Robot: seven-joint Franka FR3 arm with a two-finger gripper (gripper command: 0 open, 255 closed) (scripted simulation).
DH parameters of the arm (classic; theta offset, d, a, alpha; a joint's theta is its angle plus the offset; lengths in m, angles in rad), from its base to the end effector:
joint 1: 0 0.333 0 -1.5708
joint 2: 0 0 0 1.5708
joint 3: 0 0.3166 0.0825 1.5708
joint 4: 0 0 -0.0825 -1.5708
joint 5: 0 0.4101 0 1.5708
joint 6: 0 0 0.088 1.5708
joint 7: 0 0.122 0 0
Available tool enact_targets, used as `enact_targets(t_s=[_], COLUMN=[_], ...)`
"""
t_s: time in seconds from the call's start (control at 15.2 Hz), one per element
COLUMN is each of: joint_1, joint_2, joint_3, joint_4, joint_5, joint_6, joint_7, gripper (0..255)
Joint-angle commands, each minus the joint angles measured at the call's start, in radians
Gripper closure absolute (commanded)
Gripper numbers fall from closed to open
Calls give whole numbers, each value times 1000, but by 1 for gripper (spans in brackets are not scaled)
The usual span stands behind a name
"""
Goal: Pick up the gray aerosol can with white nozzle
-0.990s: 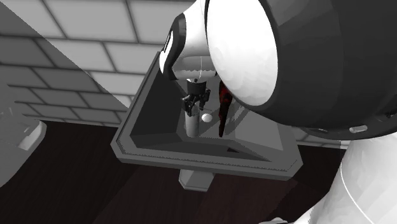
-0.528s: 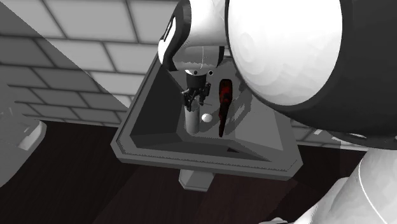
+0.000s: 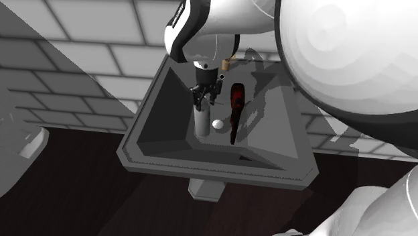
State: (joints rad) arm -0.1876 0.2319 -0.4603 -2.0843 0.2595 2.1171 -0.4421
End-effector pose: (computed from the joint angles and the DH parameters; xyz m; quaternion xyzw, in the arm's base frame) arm 0.4681 -0.3343 0.2813 -0.9792 0.1772 0.0436 0.0886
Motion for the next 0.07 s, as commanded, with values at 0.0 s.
enact_targets(t_s=[0.0], joint_1=[1], joint_2=[-6], joint_3=[-1], joint_4=[3], joint_5=[-4], joint_6=[-8], joint_7=[3], gripper=[255])
